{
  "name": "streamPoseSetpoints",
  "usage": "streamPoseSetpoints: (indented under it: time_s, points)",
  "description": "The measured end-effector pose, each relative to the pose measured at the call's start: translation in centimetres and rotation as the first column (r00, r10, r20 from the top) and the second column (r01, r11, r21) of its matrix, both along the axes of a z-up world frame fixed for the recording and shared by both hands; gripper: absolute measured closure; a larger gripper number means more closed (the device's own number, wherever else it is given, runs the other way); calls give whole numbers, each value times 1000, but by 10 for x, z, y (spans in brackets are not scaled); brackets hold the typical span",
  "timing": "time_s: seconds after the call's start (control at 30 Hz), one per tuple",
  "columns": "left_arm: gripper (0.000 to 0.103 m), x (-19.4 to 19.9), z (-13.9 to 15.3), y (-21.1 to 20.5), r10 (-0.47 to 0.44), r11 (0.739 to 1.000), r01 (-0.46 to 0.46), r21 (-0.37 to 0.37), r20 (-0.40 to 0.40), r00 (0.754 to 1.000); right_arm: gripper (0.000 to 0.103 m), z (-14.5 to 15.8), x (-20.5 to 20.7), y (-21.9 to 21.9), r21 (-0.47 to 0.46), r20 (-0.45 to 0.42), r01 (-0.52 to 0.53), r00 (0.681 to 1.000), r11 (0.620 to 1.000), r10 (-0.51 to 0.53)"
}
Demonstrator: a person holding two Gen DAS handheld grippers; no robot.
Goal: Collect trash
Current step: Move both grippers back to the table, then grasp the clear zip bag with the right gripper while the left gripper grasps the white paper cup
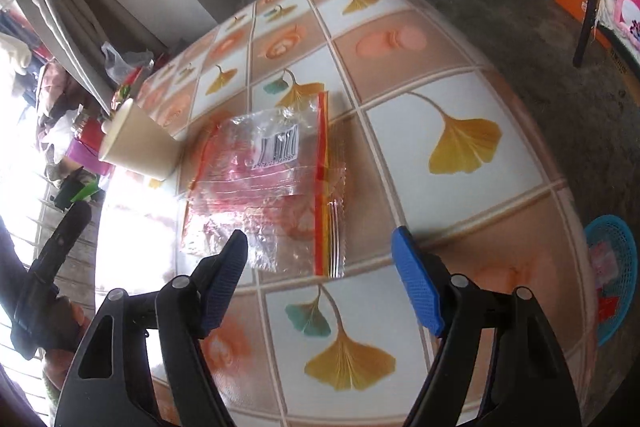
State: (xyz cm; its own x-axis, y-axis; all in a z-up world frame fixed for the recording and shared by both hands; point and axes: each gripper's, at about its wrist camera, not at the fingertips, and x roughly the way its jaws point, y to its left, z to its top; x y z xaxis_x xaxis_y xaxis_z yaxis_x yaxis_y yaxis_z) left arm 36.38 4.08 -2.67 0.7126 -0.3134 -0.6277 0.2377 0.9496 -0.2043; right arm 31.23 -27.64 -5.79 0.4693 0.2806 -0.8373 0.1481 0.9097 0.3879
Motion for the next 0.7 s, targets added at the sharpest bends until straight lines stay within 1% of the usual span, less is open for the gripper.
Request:
streamPoseSetpoints:
  time_s: [0.07,0.13,0.27,0.33,0.5,0.53,0.57,0.6,0.63,0.67,0.7]
  points:
    - [14,15,-10,-5,5,1000,-5,28,0,1000,33,-3,6,5,-26,16,-13,1000,1000,13]
    - [14,25,-16,-8,20,999,-20,35,-4,1000,34,-6,14,9,-36,26,-23,999,999,24]
    - [14,44,-24,-8,65,998,-64,19,-9,998,43,-9,27,16,-68,43,-35,998,997,38]
    - [14,49,-23,-9,70,998,-70,11,-5,998,47,-9,31,20,-91,49,-42,998,995,46]
    - [14,57,-20,-17,78,996,-79,34,21,997,57,-9,35,28,-150,60,-43,997,988,52]
    - [14,58,-20,-18,79,996,-80,36,25,997,62,-9,35,29,-160,60,-42,997,986,52]
    - [14,58,-20,-18,80,996,-82,39,28,996,65,-9,35,30,-173,59,-41,997,984,52]
    - [14,58,-19,-19,82,996,-84,44,33,996,65,-9,34,30,-180,60,-40,997,983,52]
    - [15,58,-19,-20,82,996,-83,45,37,996,67,-9,34,30,-187,62,-40,997,982,52]
    - [20,58,-18,-20,80,996,-82,46,41,996,69,-10,34,31,-196,63,-39,997,980,52]
    - [23,58,-18,-21,78,996,-80,50,44,996,70,-10,34,31,-204,63,-37,997,978,51]
